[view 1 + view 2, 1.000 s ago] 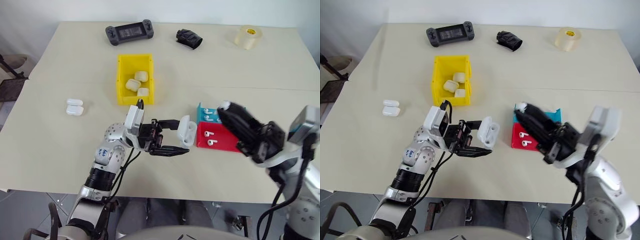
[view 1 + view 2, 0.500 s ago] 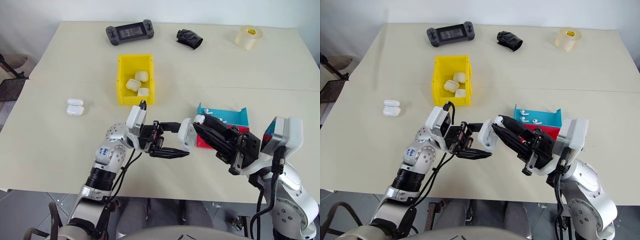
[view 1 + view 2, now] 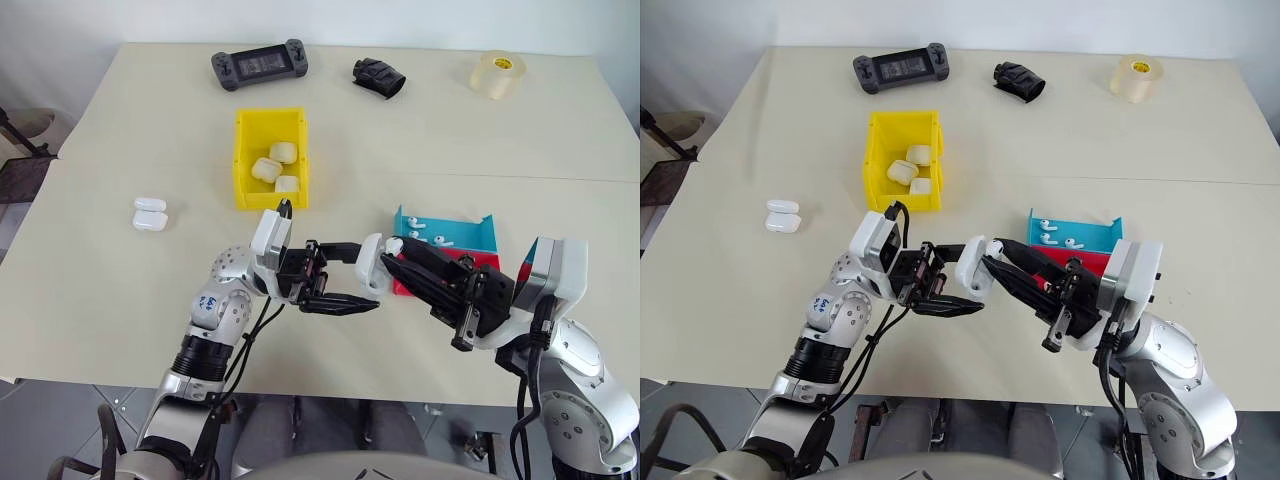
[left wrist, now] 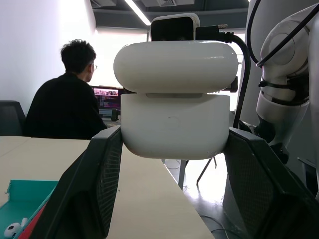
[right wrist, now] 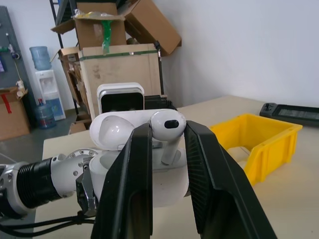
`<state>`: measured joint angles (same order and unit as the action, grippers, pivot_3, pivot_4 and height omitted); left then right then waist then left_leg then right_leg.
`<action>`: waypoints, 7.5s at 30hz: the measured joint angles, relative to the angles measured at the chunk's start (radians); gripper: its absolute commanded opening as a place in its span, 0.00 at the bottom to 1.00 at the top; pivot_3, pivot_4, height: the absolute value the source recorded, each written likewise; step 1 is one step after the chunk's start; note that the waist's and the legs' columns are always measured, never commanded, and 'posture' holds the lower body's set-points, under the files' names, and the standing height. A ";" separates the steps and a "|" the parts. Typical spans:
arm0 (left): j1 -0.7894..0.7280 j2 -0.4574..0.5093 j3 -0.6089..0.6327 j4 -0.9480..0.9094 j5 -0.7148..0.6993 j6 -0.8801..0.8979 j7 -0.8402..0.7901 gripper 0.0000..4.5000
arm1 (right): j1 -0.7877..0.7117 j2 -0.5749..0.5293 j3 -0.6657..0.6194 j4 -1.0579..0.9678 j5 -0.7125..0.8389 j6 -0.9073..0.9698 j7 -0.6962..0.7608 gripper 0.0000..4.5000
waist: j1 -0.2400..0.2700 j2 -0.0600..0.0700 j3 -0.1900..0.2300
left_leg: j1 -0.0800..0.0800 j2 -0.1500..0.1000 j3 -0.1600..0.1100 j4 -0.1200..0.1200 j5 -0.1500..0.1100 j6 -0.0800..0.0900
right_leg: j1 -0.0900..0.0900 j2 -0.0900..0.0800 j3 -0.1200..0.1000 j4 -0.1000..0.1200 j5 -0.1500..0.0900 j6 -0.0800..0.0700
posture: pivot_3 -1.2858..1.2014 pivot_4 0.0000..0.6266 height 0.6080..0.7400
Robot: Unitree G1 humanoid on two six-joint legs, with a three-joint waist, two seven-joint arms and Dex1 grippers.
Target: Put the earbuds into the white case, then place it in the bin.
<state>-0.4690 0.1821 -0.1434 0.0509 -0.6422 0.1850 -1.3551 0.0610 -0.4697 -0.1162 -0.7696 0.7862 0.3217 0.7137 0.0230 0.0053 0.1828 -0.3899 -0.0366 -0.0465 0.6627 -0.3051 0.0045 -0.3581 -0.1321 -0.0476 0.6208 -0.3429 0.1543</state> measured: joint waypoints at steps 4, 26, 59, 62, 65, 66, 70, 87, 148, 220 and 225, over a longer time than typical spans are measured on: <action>0.000 0.000 -0.001 0.000 0.001 0.006 -0.001 0.61 | -0.011 -0.048 -0.003 0.003 -0.033 -0.032 0.028 0.12 | 0.000 0.000 0.000 | 0.000 0.000 0.000 0.000 0.000 0.000 | 0.000 0.000 0.000 0.000 0.000 0.000 | 0.52 0.24 1.00; -0.001 -0.014 0.027 -0.007 0.005 0.004 0.021 0.61 | 0.012 -0.143 0.004 0.080 -0.125 -0.163 0.161 0.12 | 0.001 0.000 0.000 | 0.000 0.000 0.000 0.000 0.000 0.000 | 0.001 0.000 0.000 -0.001 0.000 0.000 | 0.52 0.24 1.00; 0.121 0.074 0.084 -0.013 0.022 -0.096 0.022 0.61 | 0.197 -0.225 -0.305 0.136 -0.127 -0.189 0.213 0.12 | 0.004 0.000 0.000 | 0.000 0.002 0.000 0.000 0.000 0.000 | 0.002 -0.001 -0.001 -0.002 0.000 0.000 | 0.52 0.24 1.00; 0.128 0.075 0.086 -0.031 0.022 -0.102 0.023 0.61 | 0.292 -0.268 -0.413 0.174 -0.127 -0.189 0.278 0.12 | 0.004 0.000 0.000 | 0.000 0.002 0.001 0.000 0.000 0.000 | 0.003 -0.001 -0.001 -0.002 0.000 0.000 | 0.52 0.24 1.00; 0.128 0.073 0.084 -0.037 0.022 -0.107 0.022 0.61 | 0.319 -0.286 -0.474 0.208 -0.109 -0.169 0.307 0.12 | 0.000 0.000 0.000 | 0.002 0.003 0.002 0.000 0.000 0.001 | 0.003 0.000 -0.001 -0.003 0.000 0.000 | 0.52 0.24 1.00; 0.128 0.072 0.083 -0.037 0.022 -0.108 0.022 0.61 | 0.332 -0.308 -0.487 0.223 -0.098 -0.146 0.317 0.16 | 0.000 0.000 0.000 | 0.002 0.004 0.002 0.000 0.000 0.001 | 0.003 0.000 -0.001 -0.004 0.000 0.000 | 0.52 0.24 1.00; 0.128 0.069 0.083 -0.037 0.023 -0.115 0.023 0.61 | 0.356 -0.378 -0.500 0.230 -0.066 -0.048 0.346 0.41 | 0.002 0.000 0.000 | 0.002 0.004 0.002 0.000 0.000 0.001 | 0.004 0.000 -0.001 -0.008 0.000 0.000 | 0.52 0.24 1.00; 0.163 0.073 0.065 -0.082 0.034 -0.131 0.068 0.61 | -0.210 -0.725 0.009 0.270 -0.267 0.194 0.378 1.00 | 0.001 0.000 0.001 | -0.001 0.004 0.001 0.000 0.000 0.001 | 0.004 -0.001 -0.001 -0.014 0.000 0.000 | 0.52 0.24 1.00; 0.167 0.099 0.050 -0.156 0.035 -0.116 0.143 0.61 | -0.605 -0.539 0.501 0.543 -0.834 0.069 0.608 0.17 | 0.000 0.000 0.001 | -0.002 0.003 0.000 0.000 0.000 0.000 | 0.000 -0.001 -0.002 -0.008 0.000 0.000 | 0.52 0.24 1.00; 0.040 0.037 0.086 -0.058 -0.050 0.059 0.062 0.61 | -0.137 0.174 0.157 0.148 -0.107 -0.123 -0.026 0.12 | -0.003 -0.002 0.001 | 0.000 0.001 -0.001 -0.001 0.000 0.000 | -0.001 0.000 0.000 0.000 0.000 0.000 | 0.52 0.24 1.00; 0.036 0.038 0.086 -0.060 -0.050 0.059 0.060 0.61 | -0.158 0.168 0.160 0.153 -0.106 -0.121 -0.027 0.12 | -0.003 -0.002 0.001 | 0.000 0.002 -0.001 -0.001 0.000 -0.001 | -0.001 0.000 0.000 0.000 0.000 0.000 | 0.52 0.24 1.00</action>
<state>-0.4335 0.2204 -0.0570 -0.0090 -0.6919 0.2441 -1.2947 -0.0967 -0.3018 0.0434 -0.6162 0.6806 0.2009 0.6868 0.0204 0.0038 0.1840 -0.3899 -0.0351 -0.0471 0.6618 -0.3049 0.0040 -0.3591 -0.1321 -0.0476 0.6209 -0.3426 0.1548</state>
